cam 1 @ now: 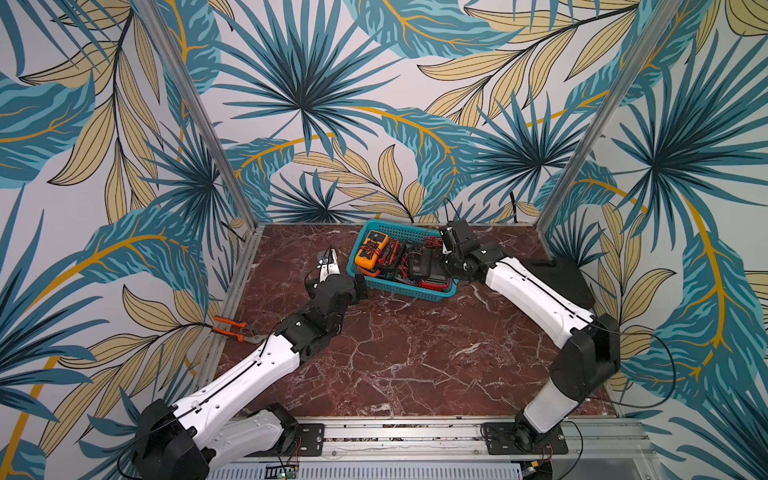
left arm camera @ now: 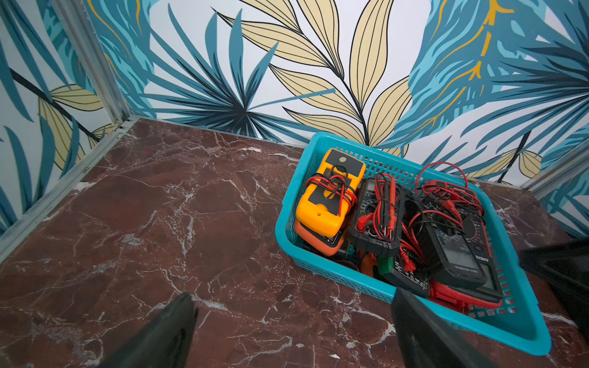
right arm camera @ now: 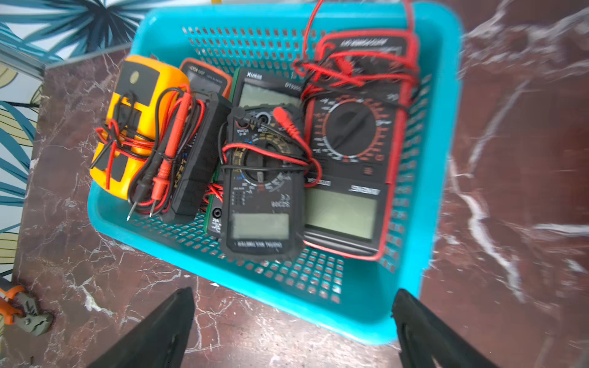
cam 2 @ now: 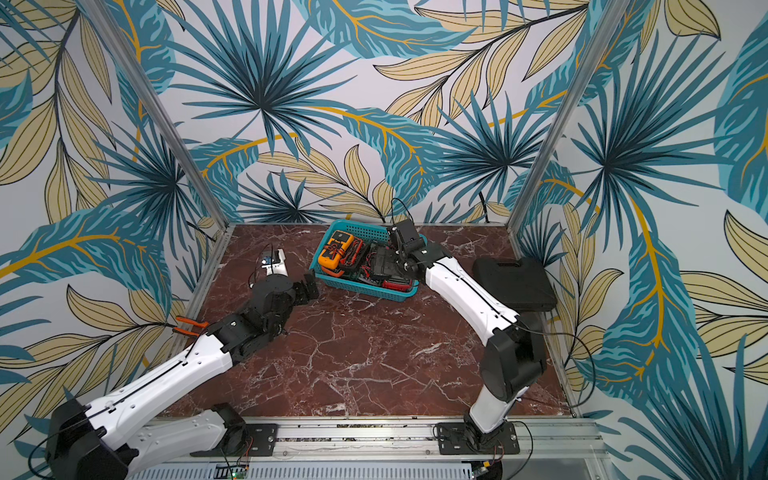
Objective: Put the multimeter into the basket
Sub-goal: Reset both arms
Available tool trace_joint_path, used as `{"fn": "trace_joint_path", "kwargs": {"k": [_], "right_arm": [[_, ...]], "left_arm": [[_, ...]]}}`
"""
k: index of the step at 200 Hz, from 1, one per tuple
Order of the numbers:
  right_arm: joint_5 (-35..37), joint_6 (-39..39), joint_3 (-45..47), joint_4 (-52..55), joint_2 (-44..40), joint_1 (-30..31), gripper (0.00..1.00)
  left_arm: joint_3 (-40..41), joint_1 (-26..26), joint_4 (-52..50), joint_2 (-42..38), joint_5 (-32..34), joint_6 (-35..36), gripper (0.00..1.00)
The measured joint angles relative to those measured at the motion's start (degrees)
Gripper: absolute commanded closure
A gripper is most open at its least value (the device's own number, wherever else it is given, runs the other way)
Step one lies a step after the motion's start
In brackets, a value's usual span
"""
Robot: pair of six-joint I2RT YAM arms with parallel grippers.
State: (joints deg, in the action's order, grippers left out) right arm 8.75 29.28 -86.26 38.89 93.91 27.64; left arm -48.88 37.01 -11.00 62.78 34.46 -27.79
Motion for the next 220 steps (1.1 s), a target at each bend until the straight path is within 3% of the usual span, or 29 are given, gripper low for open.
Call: {"fn": "trace_joint_path", "kwargs": {"k": [56,108,134,164,220], "right_arm": [[14.56,-4.37,14.95,-1.27,-15.67,-0.07,0.00],[26.60,-8.41,30.51,-6.58,-27.74,-3.96,0.01],[27.82,-9.60,36.26,-10.54,-31.63,-8.31,0.00],[26.86,-11.41,42.69,-16.76,-33.77,-12.87,0.01],[29.29,-20.59,60.92,-43.52,-35.45,-14.47,0.01]], "left_arm": [[2.86,-1.49,1.07,-1.95,5.97,6.05,0.00],[16.63,-7.43,12.02,-8.68,8.37,14.08,0.00],[24.41,-12.96,18.64,-13.90,5.68,16.55,0.00],[28.11,-19.54,22.71,-16.92,1.62,17.59,0.00],[32.68,-25.55,32.15,-11.45,-6.80,20.11,0.00]]}}
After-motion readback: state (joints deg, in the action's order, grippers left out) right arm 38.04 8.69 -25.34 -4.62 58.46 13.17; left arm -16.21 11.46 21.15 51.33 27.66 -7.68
